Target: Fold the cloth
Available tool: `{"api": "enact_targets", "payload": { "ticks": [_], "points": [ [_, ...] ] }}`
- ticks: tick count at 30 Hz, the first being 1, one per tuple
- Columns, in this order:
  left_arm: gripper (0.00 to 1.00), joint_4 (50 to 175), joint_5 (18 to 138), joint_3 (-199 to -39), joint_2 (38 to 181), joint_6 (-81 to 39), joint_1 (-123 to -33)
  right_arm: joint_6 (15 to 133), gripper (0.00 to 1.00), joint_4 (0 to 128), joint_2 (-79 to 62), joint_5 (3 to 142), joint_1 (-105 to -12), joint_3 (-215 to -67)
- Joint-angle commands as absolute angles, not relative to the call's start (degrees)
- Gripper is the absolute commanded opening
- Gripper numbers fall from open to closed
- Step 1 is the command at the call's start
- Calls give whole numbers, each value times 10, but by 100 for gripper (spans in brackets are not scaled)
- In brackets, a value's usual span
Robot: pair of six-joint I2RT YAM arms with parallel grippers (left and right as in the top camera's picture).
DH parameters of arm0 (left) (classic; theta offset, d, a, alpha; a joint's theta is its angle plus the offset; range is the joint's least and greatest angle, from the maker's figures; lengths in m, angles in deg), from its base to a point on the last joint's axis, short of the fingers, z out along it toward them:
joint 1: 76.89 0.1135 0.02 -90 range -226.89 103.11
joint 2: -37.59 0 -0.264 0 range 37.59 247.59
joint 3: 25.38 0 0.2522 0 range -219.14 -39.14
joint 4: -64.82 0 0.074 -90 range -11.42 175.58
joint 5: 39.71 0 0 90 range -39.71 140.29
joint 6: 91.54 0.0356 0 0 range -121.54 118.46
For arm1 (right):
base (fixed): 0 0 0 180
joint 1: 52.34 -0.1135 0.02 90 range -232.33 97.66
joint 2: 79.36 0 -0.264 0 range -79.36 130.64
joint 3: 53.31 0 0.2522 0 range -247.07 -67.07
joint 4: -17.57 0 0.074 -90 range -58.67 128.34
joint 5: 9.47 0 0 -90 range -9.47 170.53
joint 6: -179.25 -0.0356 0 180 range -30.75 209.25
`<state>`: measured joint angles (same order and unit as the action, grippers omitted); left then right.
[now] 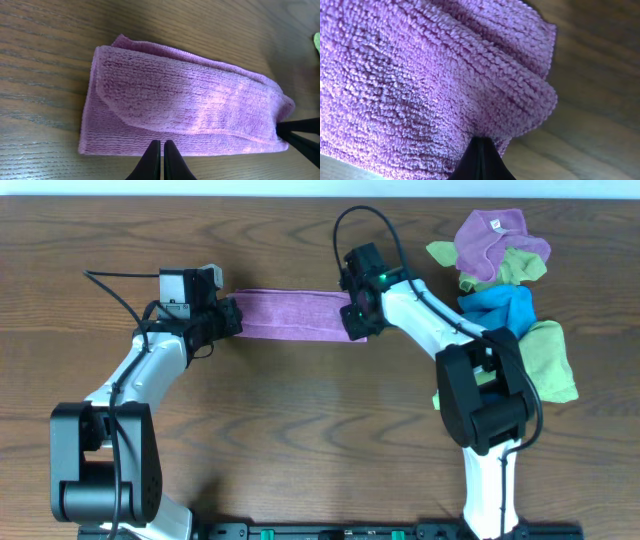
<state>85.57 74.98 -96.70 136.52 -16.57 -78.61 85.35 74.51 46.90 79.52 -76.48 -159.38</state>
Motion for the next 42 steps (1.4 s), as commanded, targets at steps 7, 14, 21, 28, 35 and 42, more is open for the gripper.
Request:
{"api": "enact_targets", "payload": {
  "ticks": [7, 14, 21, 28, 35, 42],
  "points": [
    [6, 803, 673, -971, 1366, -84, -788, 833, 1, 767, 468, 777, -781, -1583],
    [6, 744, 698, -971, 1415, -47, -792, 824, 1, 763, 429, 777, -781, -1583],
    [5, 741, 697, -971, 1465, -47, -806, 824, 1, 763, 397, 777, -780, -1583],
    [6, 734, 662, -971, 1506, -46, -807, 824, 1, 765, 337, 781, -780, -1593],
    [6, 774, 664, -971, 1530, -45, -807, 824, 3, 787, 277, 820, -771, -1593],
    [6, 862, 664, -971, 1530, -50, -807, 796, 45, 814, 284, 704, -692, -1591]
  ]
}}
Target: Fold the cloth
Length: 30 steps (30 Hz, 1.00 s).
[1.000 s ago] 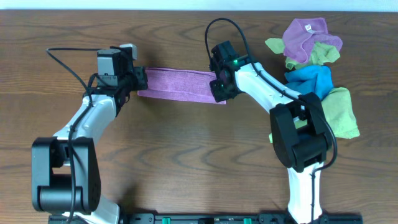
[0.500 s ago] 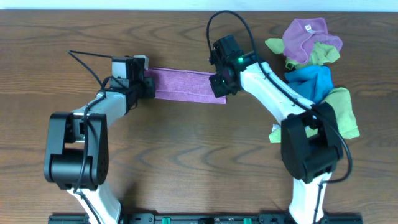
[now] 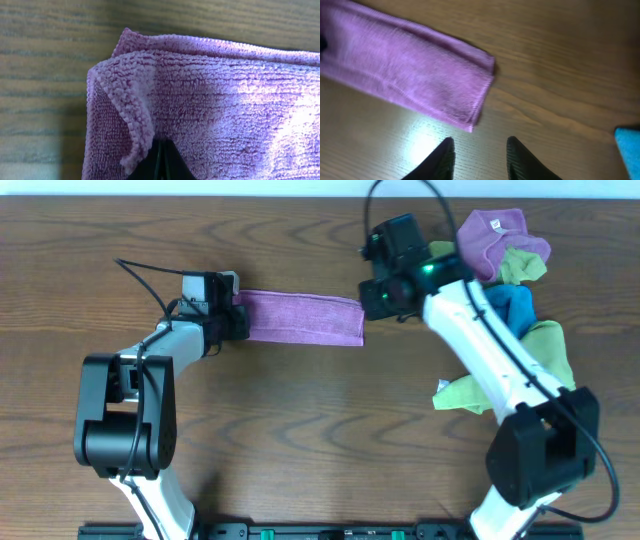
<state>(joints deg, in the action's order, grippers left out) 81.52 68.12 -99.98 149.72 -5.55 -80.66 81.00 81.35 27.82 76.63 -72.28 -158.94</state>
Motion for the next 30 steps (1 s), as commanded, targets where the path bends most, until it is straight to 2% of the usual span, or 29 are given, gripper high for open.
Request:
{"api": "enact_targets", "payload": {
  "ticks": [1, 2, 12, 17, 30],
  "points": [
    [6, 870, 664, -971, 1530, -49, -807, 796, 53, 814, 285, 679, -674, -1591],
    [6, 873, 664, -971, 1530, -50, -807, 797, 58, 815, 286, 658, -662, -1591],
    [6, 877, 664, -971, 1530, -69, -807, 828, 76, 776, 388, 441, -640, -1539],
    [6, 897, 673, -971, 1530, -85, -807, 843, 82, 784, 435, 425, -630, -1539],
    [6, 899, 681, -971, 1530, -108, -807, 843, 86, 705, 500, 388, -620, -1539]
  ]
}}
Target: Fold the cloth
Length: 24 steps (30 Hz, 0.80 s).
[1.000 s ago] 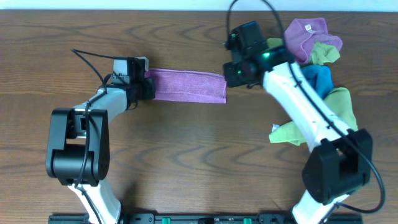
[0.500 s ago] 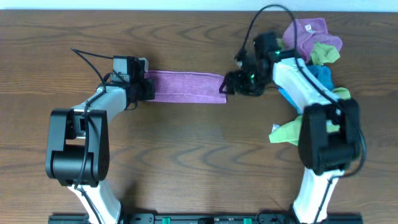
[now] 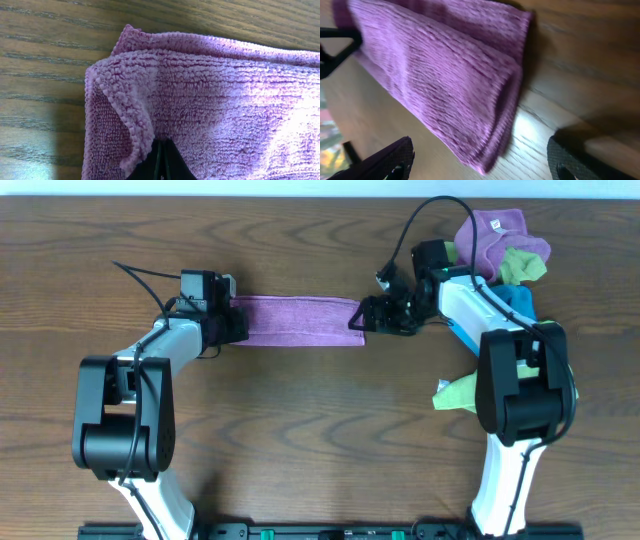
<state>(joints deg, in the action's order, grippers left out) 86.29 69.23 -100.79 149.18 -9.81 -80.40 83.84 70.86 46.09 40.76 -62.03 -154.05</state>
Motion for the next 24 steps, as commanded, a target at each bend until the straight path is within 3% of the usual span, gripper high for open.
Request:
{"api": "enact_targets", "payload": {
  "ticks": [1, 8, 16, 19, 21, 23, 24],
  "points": [
    [6, 899, 681, -971, 1530, -108, -807, 841, 86, 704, 511, 385, -621, -1539],
    [6, 899, 681, -971, 1530, -108, -807, 824, 82, 681, 564, 383, -622, -1539],
    [6, 899, 681, -971, 1530, -108, -807, 805, 70, 631, 565, 383, -645, -1539],
    [5, 899, 681, -971, 1530, -108, -807, 793, 53, 621, 565, 394, -652, -1539],
    [6, 899, 680, -971, 1530, -108, -807, 777, 33, 608, 565, 404, -655, -1539],
    [5, 899, 677, -971, 1530, -108, -807, 759, 1, 600, 565, 405, -655, -1541],
    [6, 899, 677, -971, 1530, -108, -807, 753, 2, 598, 565, 405, -655, -1542]
  ]
}}
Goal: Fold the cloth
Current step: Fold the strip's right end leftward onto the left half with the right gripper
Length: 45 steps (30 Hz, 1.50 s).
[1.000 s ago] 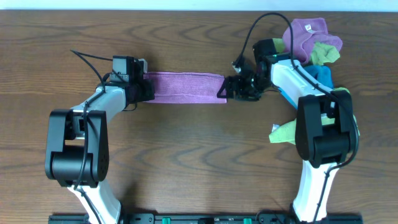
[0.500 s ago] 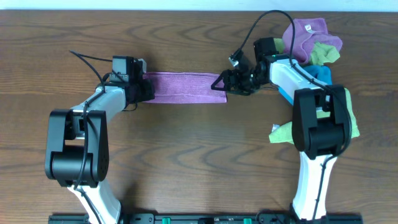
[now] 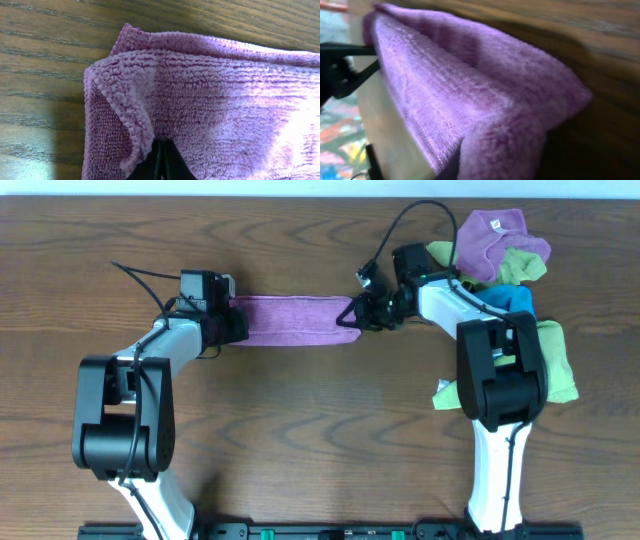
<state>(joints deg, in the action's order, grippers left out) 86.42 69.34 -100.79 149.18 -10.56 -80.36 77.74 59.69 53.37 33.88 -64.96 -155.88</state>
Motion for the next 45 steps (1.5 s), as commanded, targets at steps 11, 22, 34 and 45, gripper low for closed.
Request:
{"api": "enact_targets", "payload": {
  "ticks": [11, 22, 34, 45],
  "points": [
    [6, 899, 673, -971, 1530, -147, -807, 748, 2, 689, 500, 453, -672, -1609],
    [6, 884, 725, -971, 1530, -213, -853, 734, 1, 711, 421, 661, -771, -1626],
    [6, 879, 731, -971, 1530, -248, -921, 729, 2, 722, 420, 709, -817, -1650],
    [6, 815, 797, -971, 1530, -294, -924, 730, 1, 738, 418, 704, -820, -1657]
  ]
}}
